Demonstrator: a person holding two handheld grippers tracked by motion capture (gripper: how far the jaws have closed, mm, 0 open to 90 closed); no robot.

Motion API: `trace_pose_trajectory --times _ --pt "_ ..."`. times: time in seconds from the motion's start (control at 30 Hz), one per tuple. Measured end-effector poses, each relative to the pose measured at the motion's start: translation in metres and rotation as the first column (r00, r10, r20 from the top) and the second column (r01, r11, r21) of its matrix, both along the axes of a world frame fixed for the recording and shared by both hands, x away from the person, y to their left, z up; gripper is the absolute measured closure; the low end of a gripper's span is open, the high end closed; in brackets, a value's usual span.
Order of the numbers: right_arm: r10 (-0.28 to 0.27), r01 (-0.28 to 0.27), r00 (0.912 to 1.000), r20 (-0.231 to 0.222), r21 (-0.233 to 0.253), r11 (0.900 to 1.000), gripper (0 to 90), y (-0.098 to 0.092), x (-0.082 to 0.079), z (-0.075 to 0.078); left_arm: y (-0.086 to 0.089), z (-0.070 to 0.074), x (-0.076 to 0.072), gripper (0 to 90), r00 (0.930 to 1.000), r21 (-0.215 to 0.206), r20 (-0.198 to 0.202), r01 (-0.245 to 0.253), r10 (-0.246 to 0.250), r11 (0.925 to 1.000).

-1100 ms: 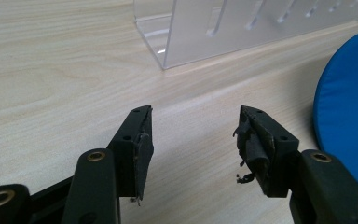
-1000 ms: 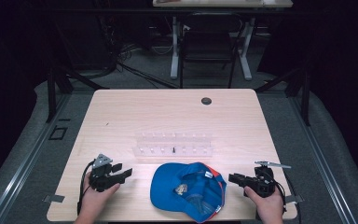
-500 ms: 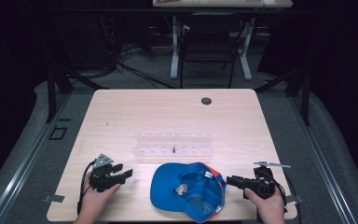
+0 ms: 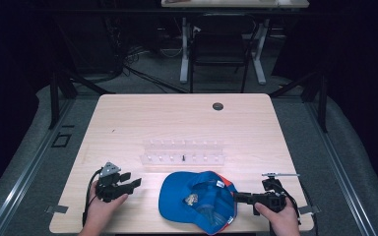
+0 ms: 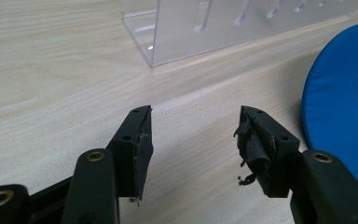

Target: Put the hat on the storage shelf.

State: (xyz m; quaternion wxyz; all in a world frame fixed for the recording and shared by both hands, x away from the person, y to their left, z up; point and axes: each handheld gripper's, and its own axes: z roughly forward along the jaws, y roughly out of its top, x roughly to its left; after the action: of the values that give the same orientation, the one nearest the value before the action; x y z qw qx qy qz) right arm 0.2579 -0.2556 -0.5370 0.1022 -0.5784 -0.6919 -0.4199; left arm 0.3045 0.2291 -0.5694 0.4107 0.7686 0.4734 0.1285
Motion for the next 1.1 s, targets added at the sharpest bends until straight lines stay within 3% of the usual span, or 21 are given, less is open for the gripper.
trace_pose_trajectory --times 0.27,0.3,0.8,1.1 --pt "0.020 -0.021 0.9990 -0.040 -0.018 1.000 60.9 0.008 -0.005 -0.009 -0.001 0.001 -0.001 45.8 1.0000 0.004 0.005 0.001 -0.001 1.0000" --pt "0.031 -0.031 0.9981 -0.052 0.004 1.000 61.7 0.009 -0.006 -0.012 -0.001 0.001 -0.001 45.8 1.0000 0.005 0.004 0.001 -0.001 1.0000" --pt "0.064 -0.059 0.9957 -0.067 0.077 0.995 64.9 0.006 -0.006 -0.015 -0.001 0.000 0.000 45.8 1.0000 0.009 -0.002 0.001 -0.001 1.0000" --pt "0.080 -0.076 0.9887 -0.127 0.030 0.997 65.0 0.008 -0.004 -0.025 -0.001 0.000 0.000 45.8 1.0000 0.007 -0.003 0.001 -0.001 1.0000"
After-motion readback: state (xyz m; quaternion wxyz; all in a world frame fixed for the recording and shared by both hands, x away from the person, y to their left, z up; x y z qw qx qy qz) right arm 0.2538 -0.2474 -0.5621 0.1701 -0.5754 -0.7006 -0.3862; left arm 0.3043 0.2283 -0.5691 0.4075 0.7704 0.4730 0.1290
